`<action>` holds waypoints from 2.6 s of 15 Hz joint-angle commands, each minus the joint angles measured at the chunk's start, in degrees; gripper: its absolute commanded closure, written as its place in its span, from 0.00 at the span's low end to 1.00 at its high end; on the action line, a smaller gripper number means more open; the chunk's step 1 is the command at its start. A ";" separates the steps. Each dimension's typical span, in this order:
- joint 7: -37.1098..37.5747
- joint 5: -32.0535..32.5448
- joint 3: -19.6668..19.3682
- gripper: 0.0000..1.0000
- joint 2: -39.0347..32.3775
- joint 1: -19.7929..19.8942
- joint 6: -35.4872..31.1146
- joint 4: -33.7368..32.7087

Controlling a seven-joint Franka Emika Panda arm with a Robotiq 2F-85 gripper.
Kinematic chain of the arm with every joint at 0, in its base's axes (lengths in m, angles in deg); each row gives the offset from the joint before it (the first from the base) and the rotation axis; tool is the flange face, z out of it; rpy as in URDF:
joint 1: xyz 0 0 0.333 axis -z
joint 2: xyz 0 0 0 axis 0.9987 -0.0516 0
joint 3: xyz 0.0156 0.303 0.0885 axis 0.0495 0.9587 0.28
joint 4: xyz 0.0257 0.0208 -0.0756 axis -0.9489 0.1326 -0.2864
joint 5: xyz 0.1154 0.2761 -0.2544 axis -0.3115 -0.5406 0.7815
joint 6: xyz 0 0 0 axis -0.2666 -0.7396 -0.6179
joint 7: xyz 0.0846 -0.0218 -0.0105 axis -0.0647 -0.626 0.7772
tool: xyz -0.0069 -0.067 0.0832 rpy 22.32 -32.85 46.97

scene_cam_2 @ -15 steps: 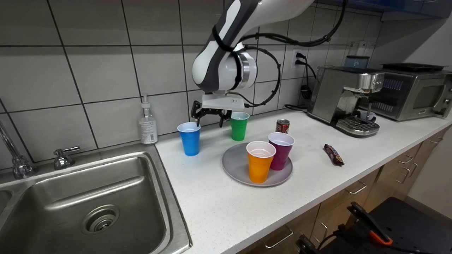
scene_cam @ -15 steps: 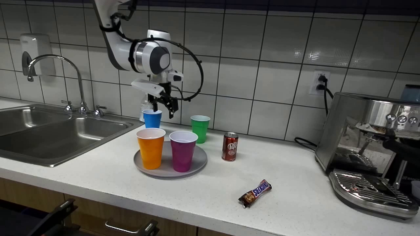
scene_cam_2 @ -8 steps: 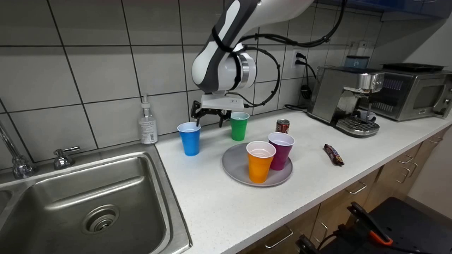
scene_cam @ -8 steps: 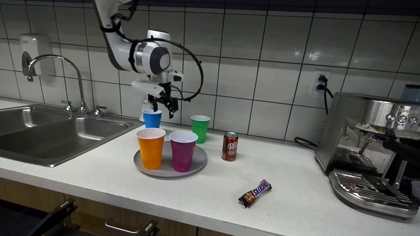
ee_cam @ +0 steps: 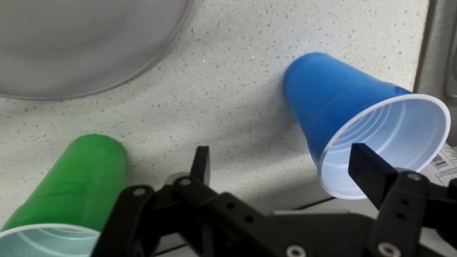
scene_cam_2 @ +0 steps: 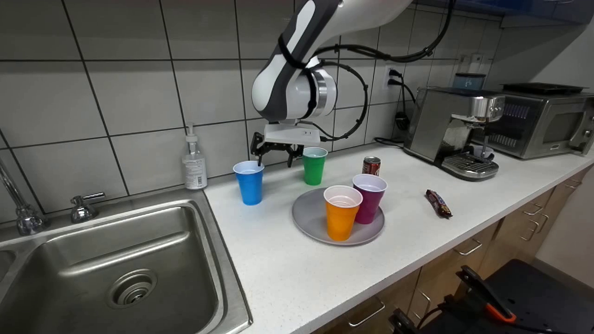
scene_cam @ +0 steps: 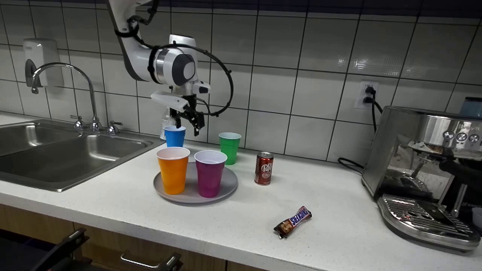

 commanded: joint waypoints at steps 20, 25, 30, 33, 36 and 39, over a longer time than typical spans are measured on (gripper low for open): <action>0.19 -0.96 1.19 0.00 0.00 0.41 2.22 -4.53; 0.14 -1.26 1.81 0.00 -1.59 0.41 3.48 -7.18; 1.35 -0.45 0.89 0.00 -3.85 -0.36 6.72 -10.25; 1.61 -0.31 0.77 0.00 -5.26 -0.58 8.29 -12.17; 1.85 0.04 0.55 0.00 -6.46 -0.96 9.50 -13.66; 1.88 0.24 0.49 0.00 -7.30 -1.36 10.84 -14.67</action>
